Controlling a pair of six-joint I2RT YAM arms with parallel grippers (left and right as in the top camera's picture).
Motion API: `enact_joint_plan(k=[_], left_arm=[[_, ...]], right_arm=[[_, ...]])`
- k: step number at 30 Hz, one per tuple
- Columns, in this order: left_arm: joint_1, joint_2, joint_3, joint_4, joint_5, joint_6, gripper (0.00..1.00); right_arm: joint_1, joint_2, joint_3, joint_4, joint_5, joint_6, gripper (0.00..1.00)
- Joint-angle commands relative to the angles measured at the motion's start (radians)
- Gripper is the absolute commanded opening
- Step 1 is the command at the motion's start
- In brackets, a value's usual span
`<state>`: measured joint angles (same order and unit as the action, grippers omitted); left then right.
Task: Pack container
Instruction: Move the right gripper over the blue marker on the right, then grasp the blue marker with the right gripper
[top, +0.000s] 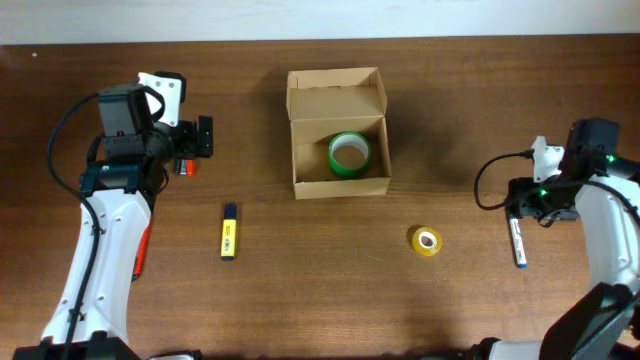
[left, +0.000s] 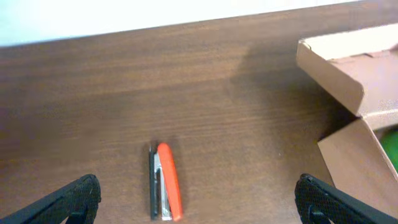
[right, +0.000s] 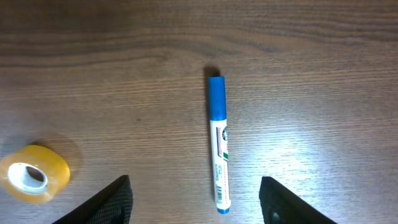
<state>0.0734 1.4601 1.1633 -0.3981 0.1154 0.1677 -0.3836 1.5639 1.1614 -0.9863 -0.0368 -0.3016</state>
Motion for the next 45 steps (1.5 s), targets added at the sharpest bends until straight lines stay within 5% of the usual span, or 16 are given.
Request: enact_joint_plan(k=[1, 14, 45], left_arm=[[0.005, 0.005, 0.014, 0.026, -0.014, 0.029, 0.99], [0.005, 0.005, 0.014, 0.040, -0.034, 0.029, 0.99], [0.005, 0.005, 0.014, 0.085, -0.034, 0.028, 0.99]], right_arm=[[-0.005, 0.041, -0.007, 0.000, 0.053, -0.028, 0.65], [-0.005, 0.289, -0.007, 0.037, 0.101, -0.069, 0.63], [-0.055, 0.294, -0.064, 0.097, 0.097, 0.003, 0.45]])
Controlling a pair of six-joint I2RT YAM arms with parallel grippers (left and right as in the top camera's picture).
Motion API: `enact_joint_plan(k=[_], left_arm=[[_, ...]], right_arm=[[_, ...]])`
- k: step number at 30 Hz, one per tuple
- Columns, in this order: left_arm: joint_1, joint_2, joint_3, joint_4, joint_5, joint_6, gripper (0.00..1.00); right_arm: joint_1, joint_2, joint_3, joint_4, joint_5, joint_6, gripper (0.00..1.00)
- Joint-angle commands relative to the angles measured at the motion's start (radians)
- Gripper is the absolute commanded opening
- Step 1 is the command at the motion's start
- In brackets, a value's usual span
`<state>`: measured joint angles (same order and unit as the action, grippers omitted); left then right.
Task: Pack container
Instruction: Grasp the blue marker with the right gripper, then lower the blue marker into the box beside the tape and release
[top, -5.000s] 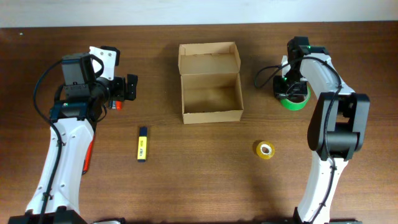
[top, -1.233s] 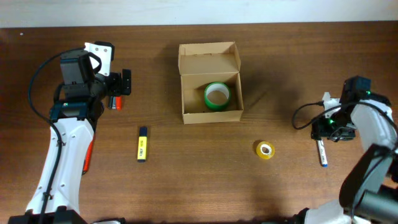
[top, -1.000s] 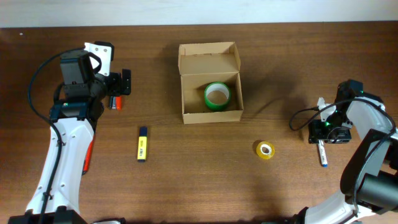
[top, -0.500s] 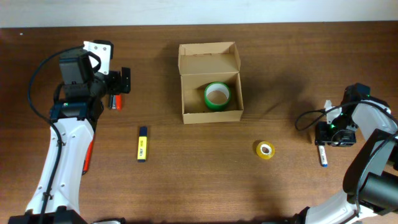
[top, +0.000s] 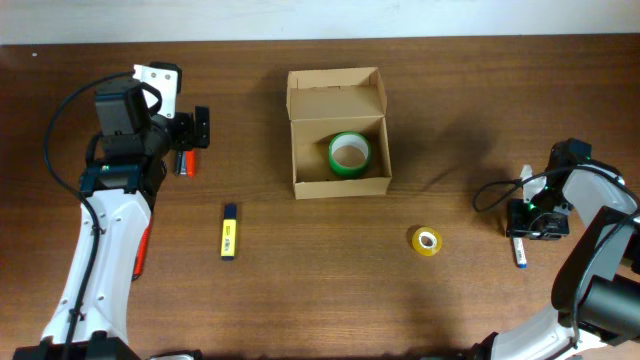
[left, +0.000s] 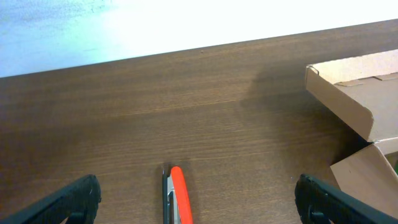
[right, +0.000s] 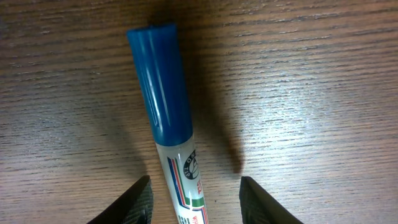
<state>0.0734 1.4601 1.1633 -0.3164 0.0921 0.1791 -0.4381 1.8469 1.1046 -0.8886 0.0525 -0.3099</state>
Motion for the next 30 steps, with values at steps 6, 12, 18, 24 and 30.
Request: enact_joint_plan(k=[6, 12, 18, 24, 30], left_arm=[[0.005, 0.005, 0.014, 0.010, -0.011, 0.017, 0.99], [0.005, 0.005, 0.014, 0.011, -0.010, 0.017, 0.99], [0.005, 0.005, 0.014, 0.018, -0.010, 0.017, 0.99], [0.005, 0.005, 0.014, 0.018, -0.011, 0.017, 0.99], [0.005, 0.005, 0.014, 0.018, -0.011, 0.017, 0.99]], right_arm=[[0.000, 0.058, -0.007, -0.008, -0.018, 0.031, 0.45], [0.000, 0.061, -0.007, -0.006, -0.018, 0.039, 0.20], [0.000, 0.061, -0.005, 0.005, -0.046, 0.057, 0.04], [0.000, 0.061, 0.196, -0.134, -0.105, 0.093, 0.04], [0.036, 0.061, 0.596, -0.372, -0.135, 0.214, 0.04]])
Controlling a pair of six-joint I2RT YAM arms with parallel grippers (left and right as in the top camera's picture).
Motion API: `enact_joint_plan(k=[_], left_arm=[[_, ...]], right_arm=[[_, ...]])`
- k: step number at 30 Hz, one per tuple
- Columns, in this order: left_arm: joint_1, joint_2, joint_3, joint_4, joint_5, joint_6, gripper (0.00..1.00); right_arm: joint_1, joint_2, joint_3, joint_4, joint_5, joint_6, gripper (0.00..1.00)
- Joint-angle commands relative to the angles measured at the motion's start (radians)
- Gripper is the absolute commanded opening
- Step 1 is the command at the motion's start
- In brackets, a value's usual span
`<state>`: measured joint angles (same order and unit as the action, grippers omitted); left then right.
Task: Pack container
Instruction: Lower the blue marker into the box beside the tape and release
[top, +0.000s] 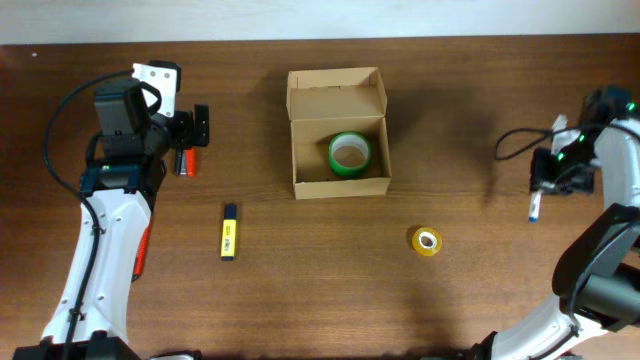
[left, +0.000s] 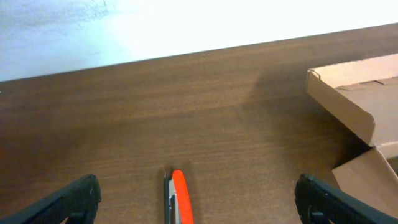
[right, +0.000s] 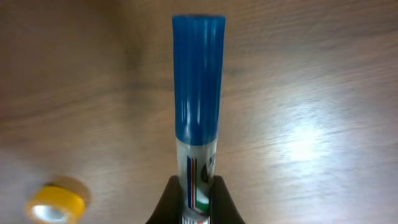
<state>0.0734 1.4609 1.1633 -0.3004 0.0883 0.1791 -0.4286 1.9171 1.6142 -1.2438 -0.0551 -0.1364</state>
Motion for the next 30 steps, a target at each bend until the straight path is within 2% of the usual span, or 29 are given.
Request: enact_joint_plan(k=[1, 5, 9, 13, 21, 23, 27, 30], left_arm=[[0.005, 0.004, 0.014, 0.002, -0.007, 0.017, 0.99], [0.005, 0.004, 0.014, 0.001, -0.007, 0.017, 0.99], [0.005, 0.004, 0.014, 0.002, -0.007, 0.017, 0.99], [0.005, 0.004, 0.014, 0.002, -0.007, 0.017, 0.99], [0.005, 0.004, 0.014, 0.001, -0.007, 0.017, 0.99], [0.005, 0.004, 0.014, 0.001, -0.007, 0.017, 0.99], [0.005, 0.004, 0.014, 0.001, -0.007, 0.017, 0.99], [0.005, 0.004, 0.014, 0.001, -0.007, 0.017, 0.99]], right_arm=[[0.054, -0.009, 0.160, -0.052, -0.028, 0.040, 0.04], [0.214, -0.009, 0.416, -0.126, -0.028, 0.032, 0.04], [0.380, -0.009, 0.558, -0.115, -0.006, -0.021, 0.04], [0.518, -0.008, 0.586, -0.026, -0.005, -0.071, 0.04], [0.808, 0.084, 0.586, -0.044, -0.013, -0.491, 0.04], [0.846, 0.121, 0.585, -0.051, -0.020, -0.602, 0.03], [0.869, 0.187, 0.585, -0.106, -0.029, -0.722, 0.04], [0.877, 0.235, 0.585, -0.167, -0.065, -0.751, 0.04]])
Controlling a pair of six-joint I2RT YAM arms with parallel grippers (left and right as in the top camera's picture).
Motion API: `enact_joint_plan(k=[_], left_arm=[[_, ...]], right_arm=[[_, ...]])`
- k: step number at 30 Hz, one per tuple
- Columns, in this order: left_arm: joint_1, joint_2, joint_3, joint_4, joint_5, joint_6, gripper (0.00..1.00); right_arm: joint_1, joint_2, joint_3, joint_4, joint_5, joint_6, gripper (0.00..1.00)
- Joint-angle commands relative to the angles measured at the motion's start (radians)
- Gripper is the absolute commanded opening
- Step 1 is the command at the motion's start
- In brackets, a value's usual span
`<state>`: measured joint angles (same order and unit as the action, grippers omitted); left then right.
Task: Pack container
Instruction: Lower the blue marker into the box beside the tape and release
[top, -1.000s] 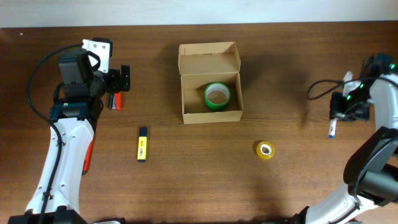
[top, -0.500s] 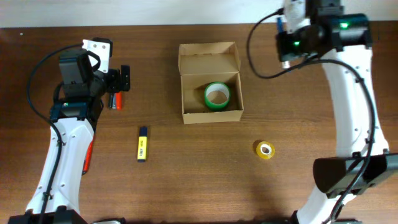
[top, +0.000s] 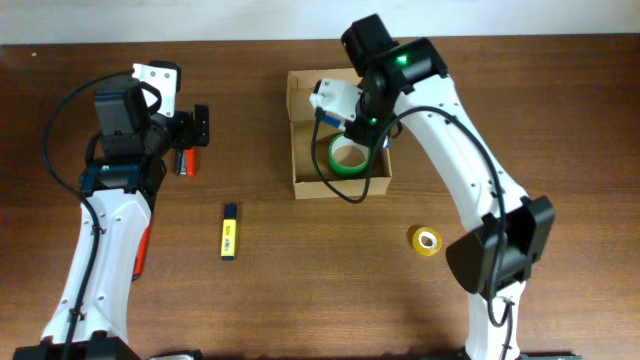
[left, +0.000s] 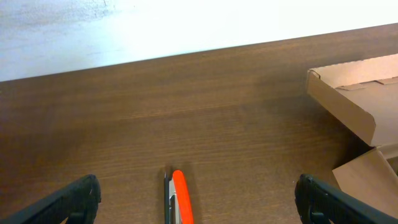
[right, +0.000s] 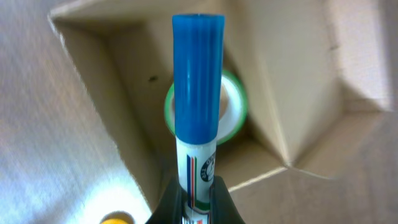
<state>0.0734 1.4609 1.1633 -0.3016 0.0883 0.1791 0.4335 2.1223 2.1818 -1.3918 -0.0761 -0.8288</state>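
The open cardboard box (top: 338, 130) stands at the table's middle back, with a green tape roll (top: 348, 155) lying in it. My right gripper (top: 345, 108) hovers over the box, shut on a blue-capped white marker (right: 198, 99). The marker's cap points down at the green tape roll (right: 233, 106) and the box floor (right: 124, 106). My left gripper (top: 200, 130) is open at the far left. An orange stapler (left: 179, 196) lies on the wood between its wide-apart fingers, untouched.
A yellow highlighter (top: 228, 232) lies left of centre. A yellow tape roll (top: 426, 241) sits on the table right of the box. A red pen (top: 143, 250) is partly hidden under my left arm. The box flap (left: 348, 106) rises to the right of my left gripper.
My right gripper, still shut on the blue marker, was at the table's far right and is now over the open box. The left arm has not moved.
My right gripper was first open above the marker lying on the table at the right, then low with its fingers either side of it. Then it held the marker lifted at the far right, and now holds it over the box. My left gripper stayed open by the stapler.
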Motion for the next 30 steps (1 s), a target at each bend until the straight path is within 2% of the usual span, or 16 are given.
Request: enact_joint_plan(k=[1, 8, 30], left_arm=[[0.005, 0.004, 0.014, 0.002, -0.007, 0.017, 0.99], [0.005, 0.004, 0.014, -0.015, -0.006, 0.017, 0.99], [0.005, 0.004, 0.014, -0.034, -0.007, 0.017, 0.99]], right_arm=[[0.020, 0.045, 0.016, -0.025, -0.049, -0.059, 0.04], [0.064, 0.128, 0.015, -0.041, -0.051, -0.085, 0.03], [0.064, 0.307, -0.020, -0.018, -0.074, -0.090, 0.03]])
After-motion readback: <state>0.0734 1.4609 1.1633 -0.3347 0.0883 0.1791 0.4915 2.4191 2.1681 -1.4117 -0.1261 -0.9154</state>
